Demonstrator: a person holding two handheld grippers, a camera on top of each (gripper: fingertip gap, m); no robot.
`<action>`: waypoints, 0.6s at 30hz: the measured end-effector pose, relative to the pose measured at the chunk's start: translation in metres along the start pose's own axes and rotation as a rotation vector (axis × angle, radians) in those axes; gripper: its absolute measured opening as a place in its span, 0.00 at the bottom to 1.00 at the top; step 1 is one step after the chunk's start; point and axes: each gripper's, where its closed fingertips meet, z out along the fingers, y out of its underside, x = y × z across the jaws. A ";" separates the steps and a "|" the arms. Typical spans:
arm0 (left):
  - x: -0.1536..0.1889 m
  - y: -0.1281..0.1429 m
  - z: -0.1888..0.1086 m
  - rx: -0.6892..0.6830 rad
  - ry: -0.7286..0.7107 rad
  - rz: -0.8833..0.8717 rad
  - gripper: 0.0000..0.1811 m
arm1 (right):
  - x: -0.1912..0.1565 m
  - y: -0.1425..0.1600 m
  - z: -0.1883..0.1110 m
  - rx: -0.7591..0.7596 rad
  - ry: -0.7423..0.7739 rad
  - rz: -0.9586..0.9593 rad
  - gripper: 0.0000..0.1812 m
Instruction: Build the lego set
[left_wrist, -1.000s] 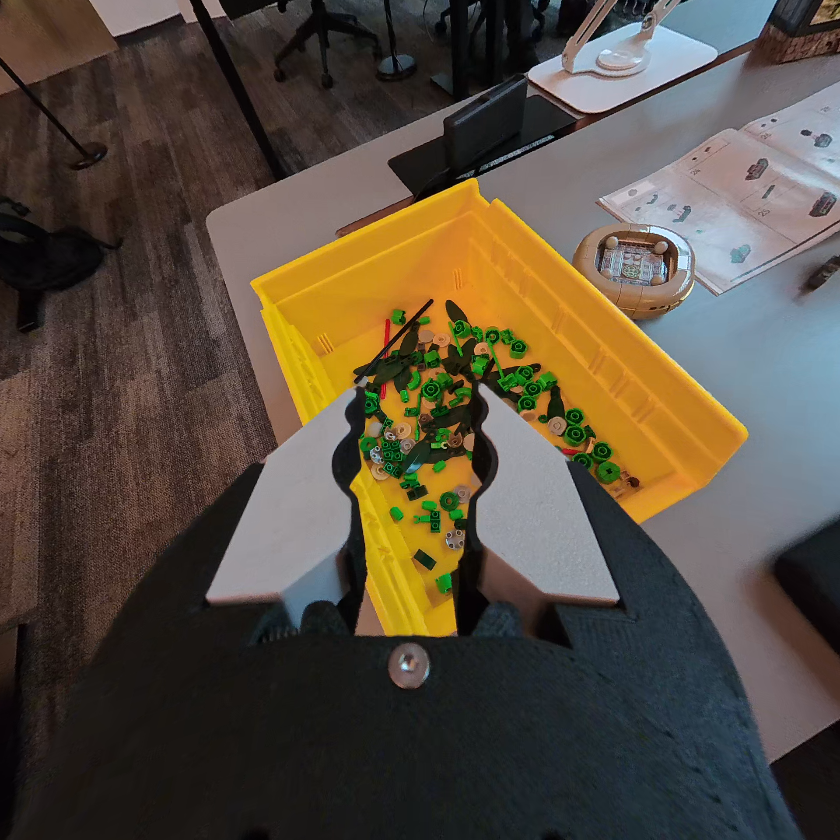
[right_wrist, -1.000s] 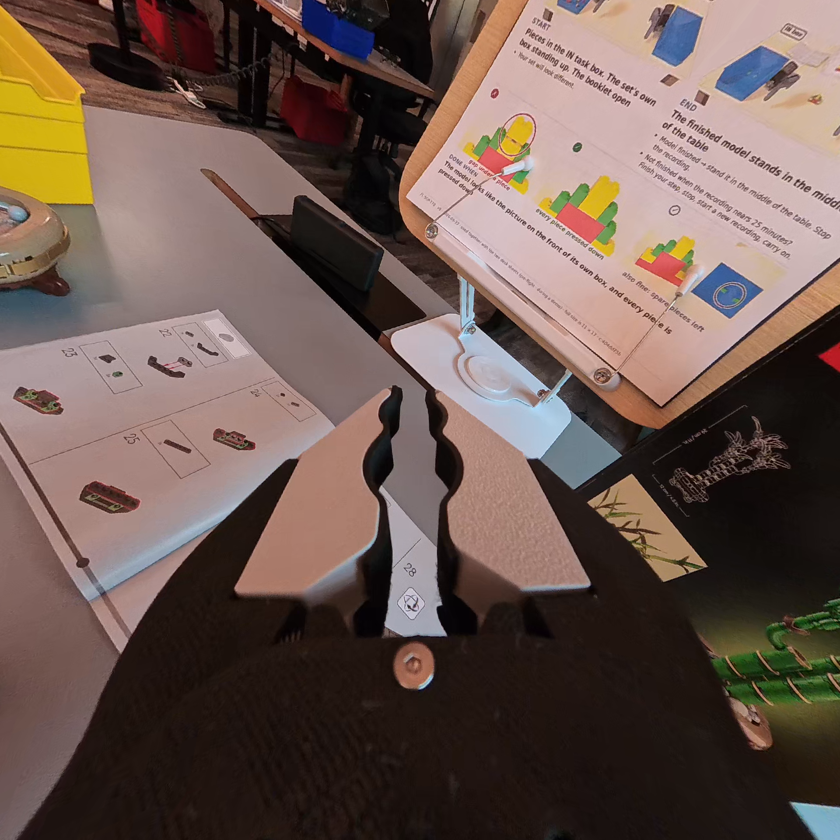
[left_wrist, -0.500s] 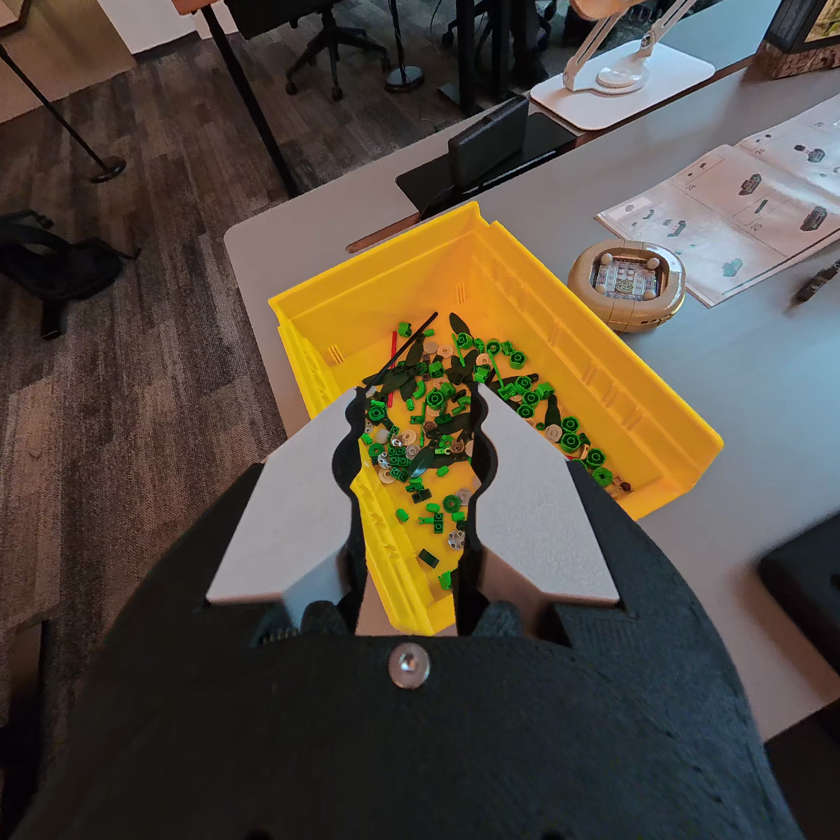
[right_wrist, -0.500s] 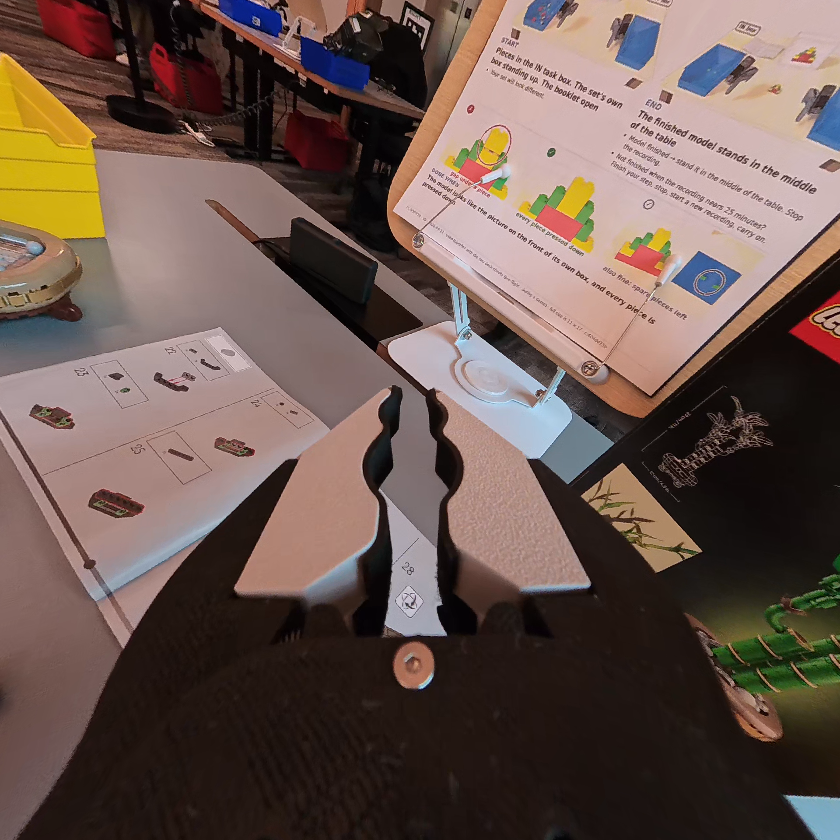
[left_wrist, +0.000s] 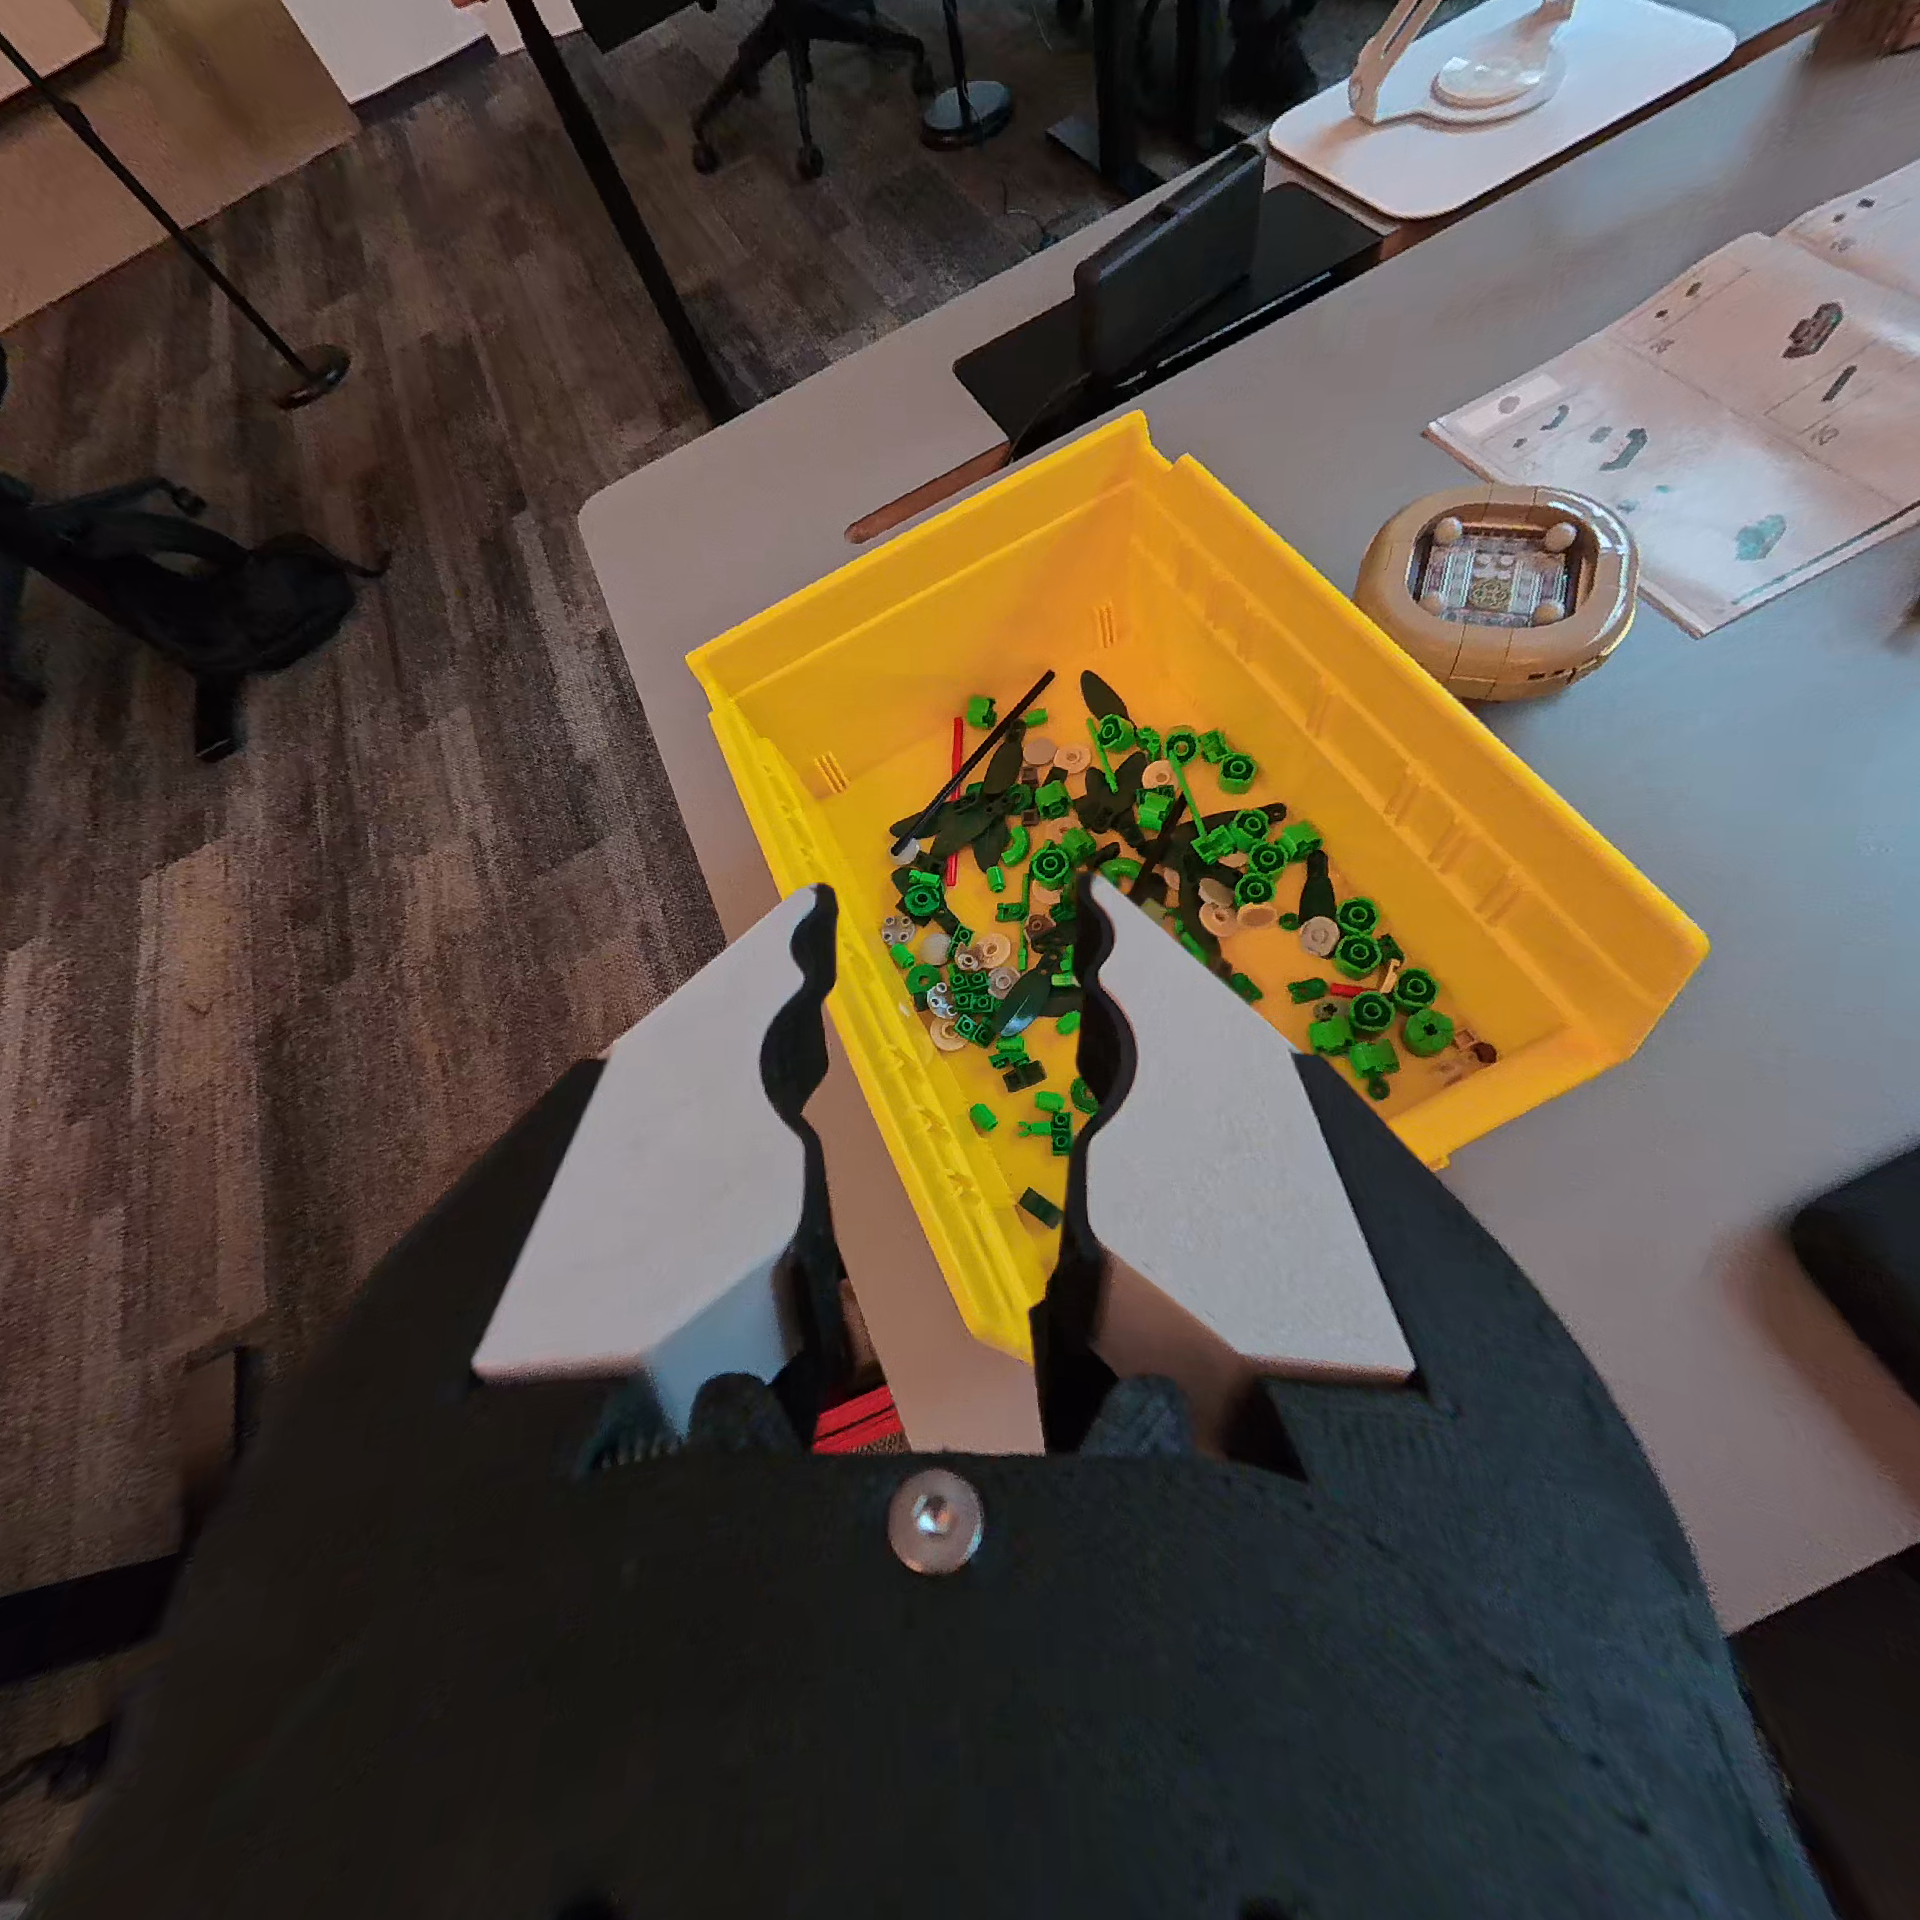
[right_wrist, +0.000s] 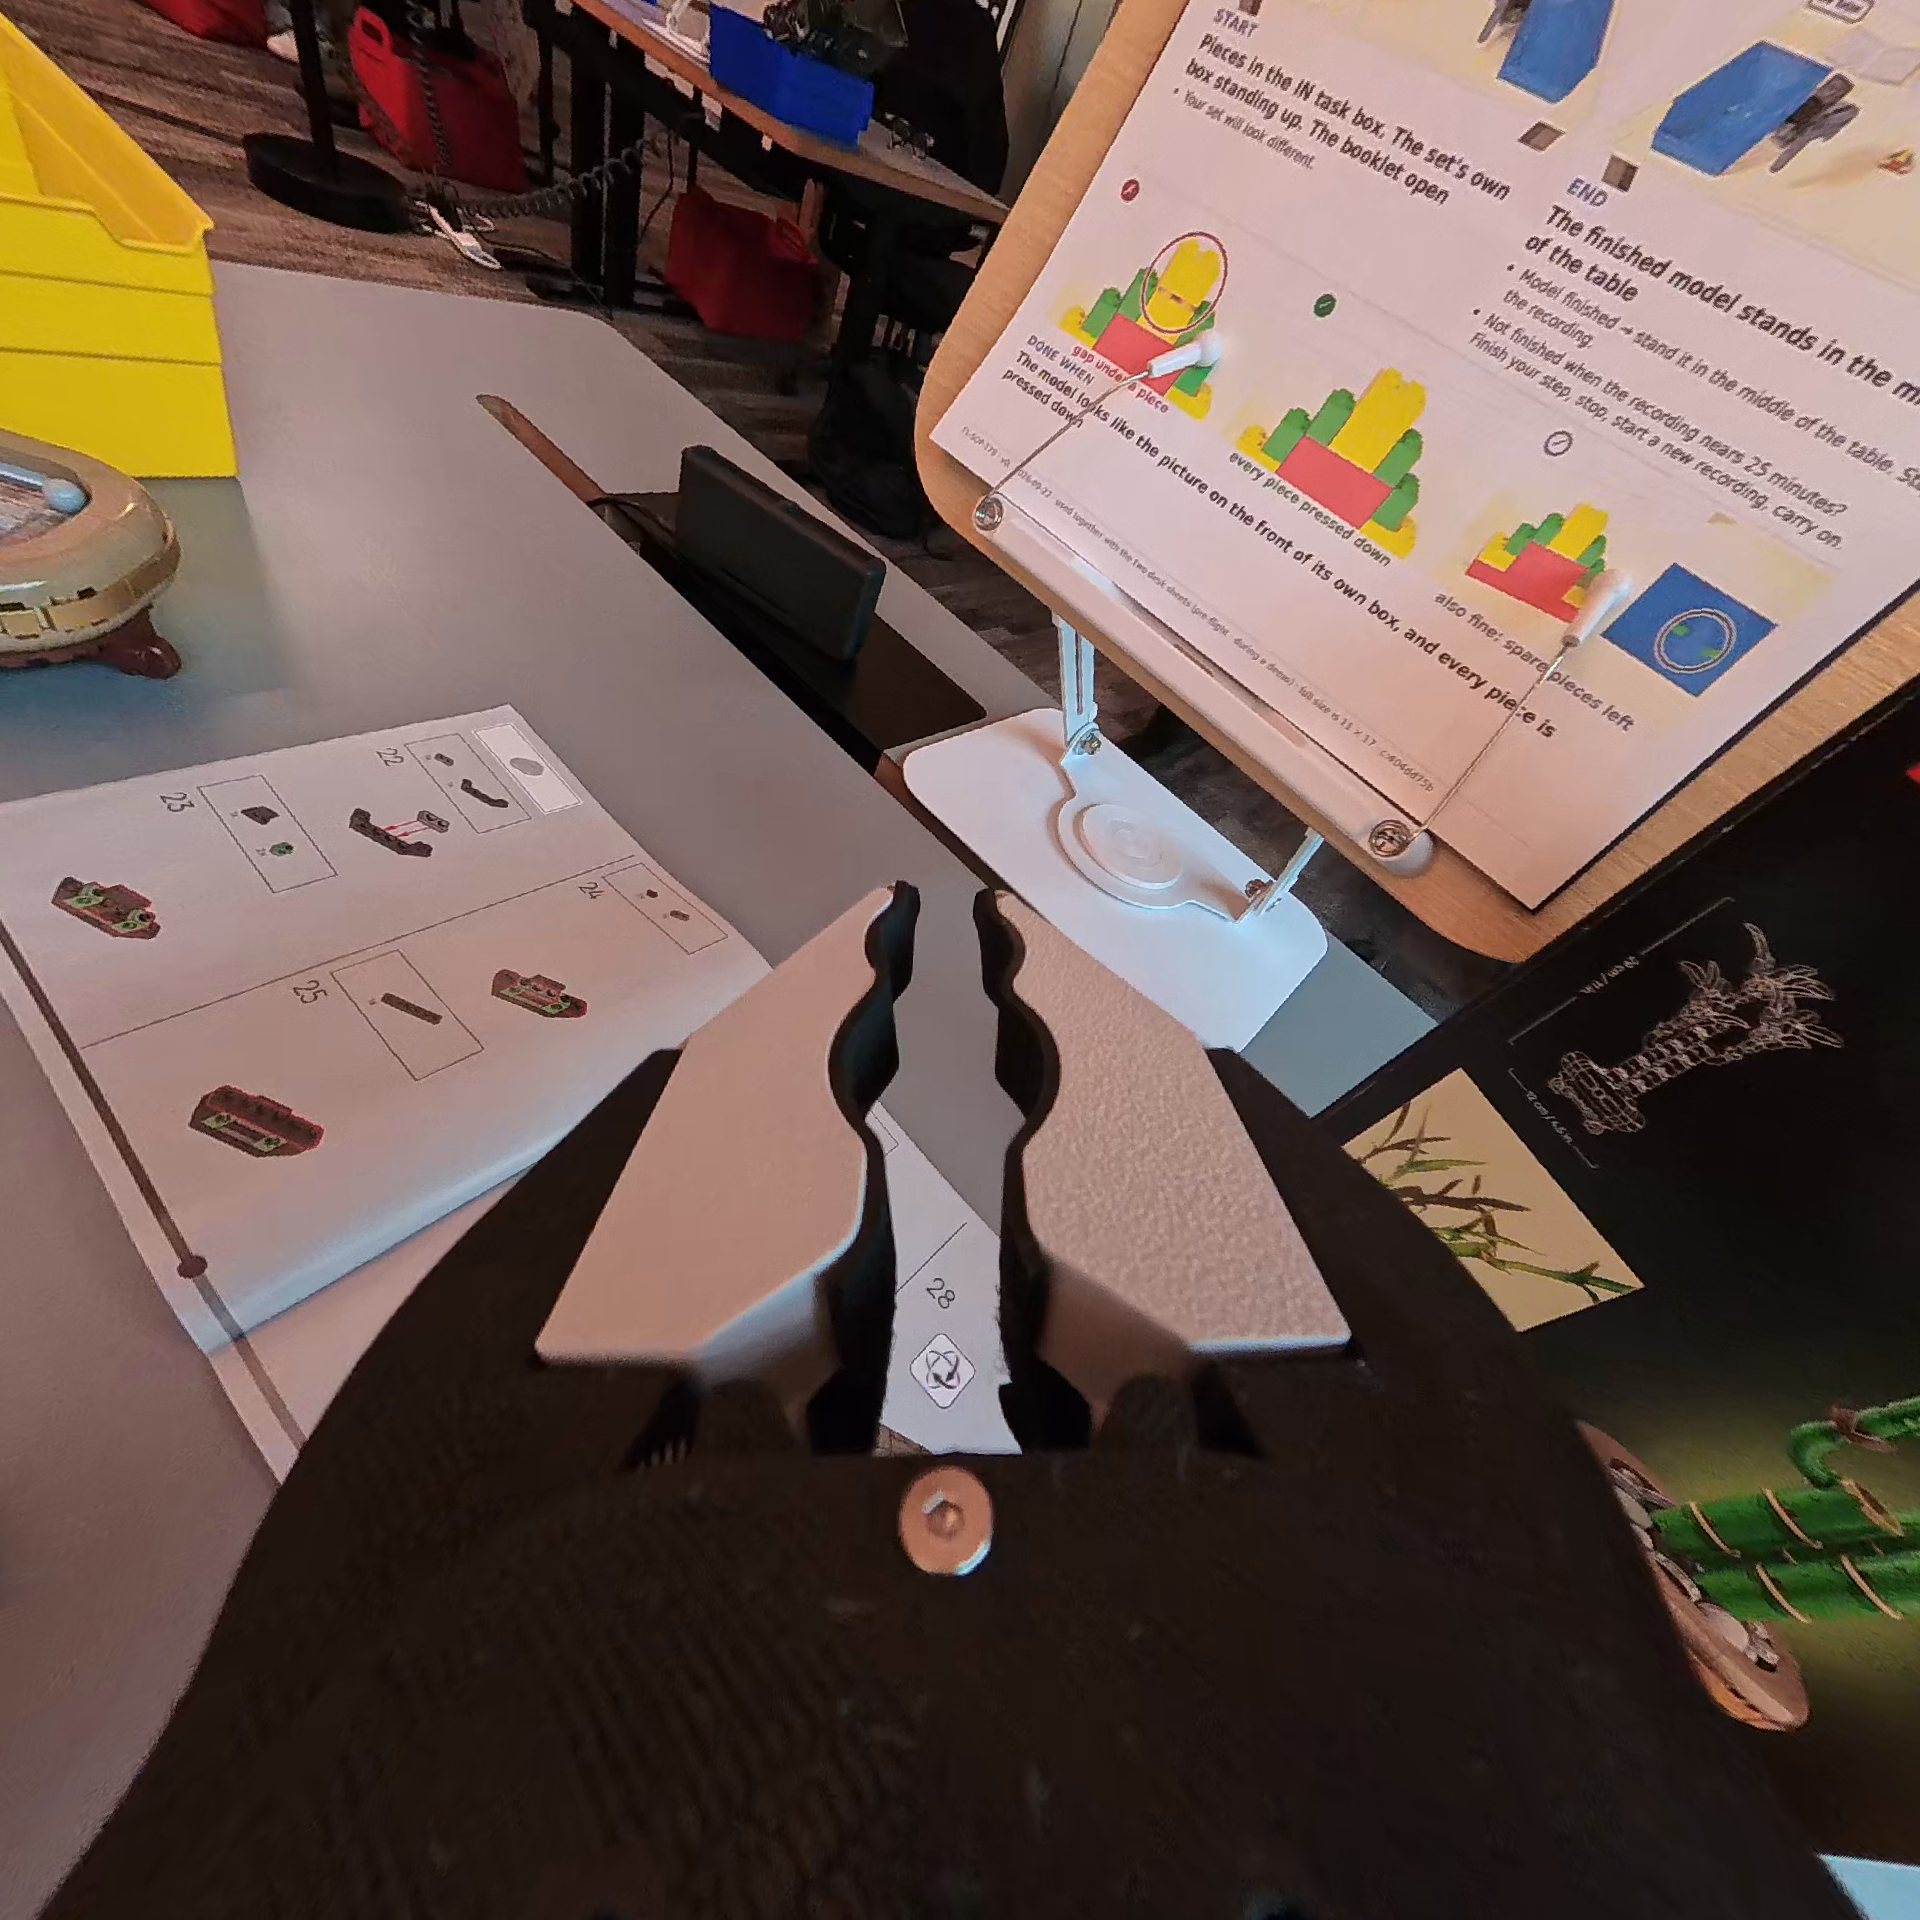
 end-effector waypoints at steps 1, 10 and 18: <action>0.000 0.001 0.002 -0.012 0.004 0.003 0.24 | -0.001 0.000 0.001 -0.003 0.000 -0.004 0.06; 0.023 0.028 0.038 -0.146 0.177 0.053 0.26 | -0.005 0.008 0.005 -0.027 -0.006 -0.001 0.06; 0.051 0.051 0.056 -0.252 0.311 0.201 0.27 | -0.013 0.020 0.013 -0.085 -0.029 -0.030 0.06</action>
